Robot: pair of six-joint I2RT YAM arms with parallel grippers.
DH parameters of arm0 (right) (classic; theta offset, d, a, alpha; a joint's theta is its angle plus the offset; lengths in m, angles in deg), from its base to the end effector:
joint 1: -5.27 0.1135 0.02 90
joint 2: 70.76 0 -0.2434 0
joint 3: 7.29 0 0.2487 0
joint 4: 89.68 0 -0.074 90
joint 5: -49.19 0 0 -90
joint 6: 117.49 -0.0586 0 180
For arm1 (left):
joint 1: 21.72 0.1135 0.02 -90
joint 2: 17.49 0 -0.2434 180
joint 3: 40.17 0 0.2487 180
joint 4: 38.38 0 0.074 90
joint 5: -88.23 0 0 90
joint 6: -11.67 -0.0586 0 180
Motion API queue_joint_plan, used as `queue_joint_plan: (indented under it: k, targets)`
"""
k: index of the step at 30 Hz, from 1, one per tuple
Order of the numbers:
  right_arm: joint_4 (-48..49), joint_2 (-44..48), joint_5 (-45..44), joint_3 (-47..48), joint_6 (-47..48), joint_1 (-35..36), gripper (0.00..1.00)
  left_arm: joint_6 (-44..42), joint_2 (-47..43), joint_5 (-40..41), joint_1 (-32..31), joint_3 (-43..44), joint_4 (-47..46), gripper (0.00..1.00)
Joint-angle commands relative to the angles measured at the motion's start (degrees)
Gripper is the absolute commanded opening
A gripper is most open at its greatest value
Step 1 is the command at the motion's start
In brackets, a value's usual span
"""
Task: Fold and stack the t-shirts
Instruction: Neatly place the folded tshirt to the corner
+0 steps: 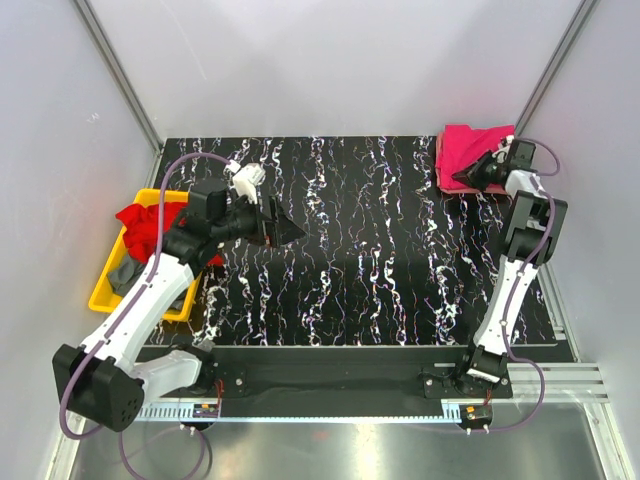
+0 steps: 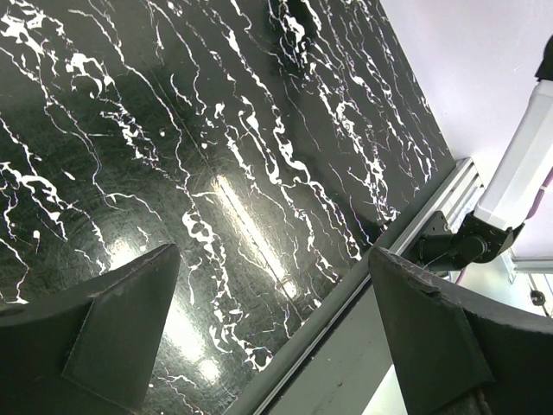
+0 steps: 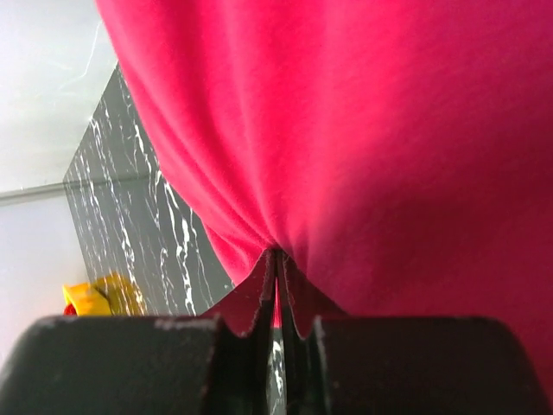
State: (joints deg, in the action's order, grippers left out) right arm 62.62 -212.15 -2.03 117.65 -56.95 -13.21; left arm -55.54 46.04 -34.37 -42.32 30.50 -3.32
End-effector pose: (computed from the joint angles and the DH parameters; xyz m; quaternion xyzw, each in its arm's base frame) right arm 0.5187 -0.1346 0.1116 0.2348 0.8464 0.3395 0.3365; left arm 0.2391 -0.1236 0.3045 0.1290 0.8250 -0.4064 0.3710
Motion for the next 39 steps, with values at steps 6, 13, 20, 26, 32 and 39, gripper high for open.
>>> queue_joint_plan:
  k: [6,13,20,26,32,39]
  targets:
    - [-12.35,8.57,-1.51,9.15,6.15,-1.03,0.12,0.42,0.98,-0.45,0.21,1.65,-1.51,0.97]
    - [-25.54,24.37,-16.97,3.41,3.45,-0.94,0.24,0.59,2.22,3.24,0.21,6.92,0.61,0.97]
    - [-19.14,44.26,-14.70,-14.12,4.22,-1.99,0.32,4.19,-0.24,4.12,0.30,14.48,-1.50,0.98]
    - [-15.72,33.92,-13.91,-9.12,1.68,-5.16,0.13,4.46,-1.83,3.07,0.30,11.24,-2.03,0.98]
    - [-20.53,26.85,-12.24,-2.43,0.80,-6.13,0.01,1.83,-2.18,3.94,0.30,10.70,1.04,0.97]
    - [-27.92,57.23,-14.35,-25.31,2.12,-0.60,0.48,2.52,-5.43,10.54,0.30,13.78,0.87,0.98]
